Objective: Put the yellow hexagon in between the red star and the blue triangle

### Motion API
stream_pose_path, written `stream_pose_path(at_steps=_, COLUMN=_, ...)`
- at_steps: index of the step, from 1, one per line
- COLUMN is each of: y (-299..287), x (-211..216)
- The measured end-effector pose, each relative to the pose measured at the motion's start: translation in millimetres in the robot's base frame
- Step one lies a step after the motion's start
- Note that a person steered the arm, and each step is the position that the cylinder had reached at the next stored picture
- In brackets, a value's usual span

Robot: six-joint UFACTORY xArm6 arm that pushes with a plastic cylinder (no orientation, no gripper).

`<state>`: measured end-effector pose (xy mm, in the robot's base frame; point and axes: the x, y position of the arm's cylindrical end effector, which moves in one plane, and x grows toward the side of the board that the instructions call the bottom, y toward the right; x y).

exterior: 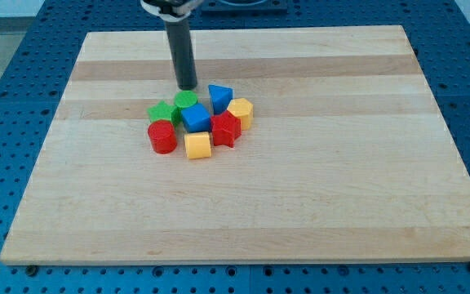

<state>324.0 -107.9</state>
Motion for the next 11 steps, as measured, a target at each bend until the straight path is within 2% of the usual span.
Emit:
stream_pose_path(at_steps=2, y=-9.4, x=-7.4)
stream_pose_path(at_steps=3, y=14.8, x=-45.8)
stream_pose_path(at_steps=4, y=91.6, x=-61.0)
stream_pose_path(at_steps=5, y=113.7, x=-34.6)
stream_pose_path(at_steps=6, y=171.3, x=-2.6)
stream_pose_path(at_steps=7, y=152.9, x=49.8)
stream_pose_path(at_steps=8, y=133.4, x=78.2)
stream_pose_path(at_steps=9, y=83.9, x=78.5)
stream_pose_path(at_steps=10, y=117.8, x=78.5)
stream_pose_path(at_steps=11, y=107.8, x=77.1)
